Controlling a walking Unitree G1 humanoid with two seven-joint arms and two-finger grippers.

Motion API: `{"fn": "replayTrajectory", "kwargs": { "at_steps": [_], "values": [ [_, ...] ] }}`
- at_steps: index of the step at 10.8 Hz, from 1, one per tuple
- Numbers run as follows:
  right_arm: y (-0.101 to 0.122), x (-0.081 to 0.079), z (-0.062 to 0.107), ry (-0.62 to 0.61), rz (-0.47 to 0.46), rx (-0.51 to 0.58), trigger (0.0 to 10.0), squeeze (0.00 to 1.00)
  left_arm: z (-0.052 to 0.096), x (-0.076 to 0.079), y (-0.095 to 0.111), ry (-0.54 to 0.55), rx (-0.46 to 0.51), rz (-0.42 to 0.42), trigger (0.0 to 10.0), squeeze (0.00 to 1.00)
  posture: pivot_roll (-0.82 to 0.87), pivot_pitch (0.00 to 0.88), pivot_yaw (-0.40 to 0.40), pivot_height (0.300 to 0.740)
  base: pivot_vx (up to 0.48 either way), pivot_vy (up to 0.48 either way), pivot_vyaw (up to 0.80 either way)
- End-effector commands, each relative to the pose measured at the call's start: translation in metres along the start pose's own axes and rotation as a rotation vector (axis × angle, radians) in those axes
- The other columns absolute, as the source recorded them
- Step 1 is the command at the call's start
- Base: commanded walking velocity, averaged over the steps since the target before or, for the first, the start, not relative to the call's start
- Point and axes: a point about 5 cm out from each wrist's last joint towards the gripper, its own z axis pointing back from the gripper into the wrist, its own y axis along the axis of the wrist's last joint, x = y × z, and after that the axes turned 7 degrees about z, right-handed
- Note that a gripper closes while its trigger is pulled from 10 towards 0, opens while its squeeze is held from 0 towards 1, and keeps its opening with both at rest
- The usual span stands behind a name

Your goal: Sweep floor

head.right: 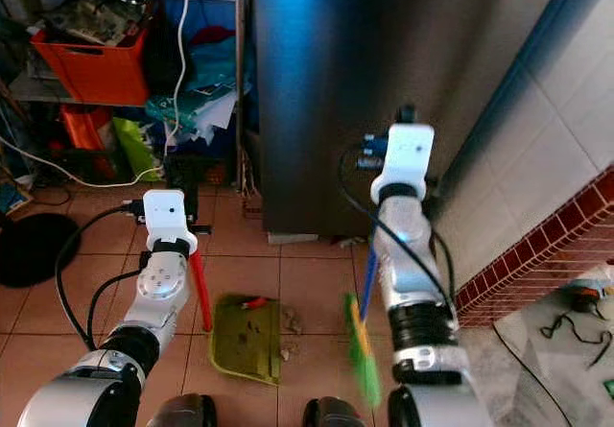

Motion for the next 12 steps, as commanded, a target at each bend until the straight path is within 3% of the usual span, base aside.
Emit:
{"fn": "replayTrajectory", "kwargs": {
  "at_steps": [1,2,4,5,7,9,10,12],
  "values": [
    [-0.002,-0.001,0.001,-0.018,-0.071,-0.037,10.0,0.00,-0.005,0.003,0.007,-0.010,0.031,-0.001,10.0,0.00,-0.08,0.068,-0.057,0.740,0.000,0.000,0.00],
    [-0.005,-0.006,0.002,-0.012,-0.126,-0.065,10.0,0.00,-0.005,0.002,0.007,-0.008,0.027,-0.001,10.0,0.00,-0.08,0.066,-0.056,0.740,0.000,0.000,0.00],
    [0.000,-0.019,0.000,0.010,-0.402,-0.128,10.0,0.00,-0.005,0.002,0.006,-0.002,0.018,0.003,10.0,0.00,-0.08,0.066,-0.054,0.740,0.000,0.000,0.00],
    [0.006,-0.022,-0.002,0.024,-0.471,-0.125,10.0,0.00,-0.006,0.002,0.006,-0.001,0.016,0.005,10.0,0.00,-0.08,0.066,-0.054,0.740,0.000,0.000,0.00],
    [0.047,-0.028,-0.011,0.127,-0.682,-0.016,10.0,0.00,-0.006,0.002,0.005,-0.001,0.011,0.008,10.0,0.00,-0.08,0.066,-0.053,0.740,0.000,0.000,0.00],
    [0.085,-0.025,-0.019,0.221,-0.708,0.114,10.0,0.00,-0.006,0.003,0.005,-0.003,0.007,0.009,10.0,0.00,-0.08,0.067,-0.051,0.740,0.000,0.000,0.00],
    [0.109,-0.017,-0.024,0.255,-0.578,0.253,10.0,0.00,-0.006,0.003,0.004,-0.007,0.004,0.010,10.0,0.00,-0.08,0.067,-0.051,0.740,0.000,0.000,0.00],
    [0.112,-0.001,-0.029,0.212,-0.479,0.297,10.0,0.00,-0.006,0.003,0.004,-0.013,0.001,0.013,10.0,0.00,-0.08,0.068,-0.051,0.740,0.000,0.000,0.00]
  ]
}}
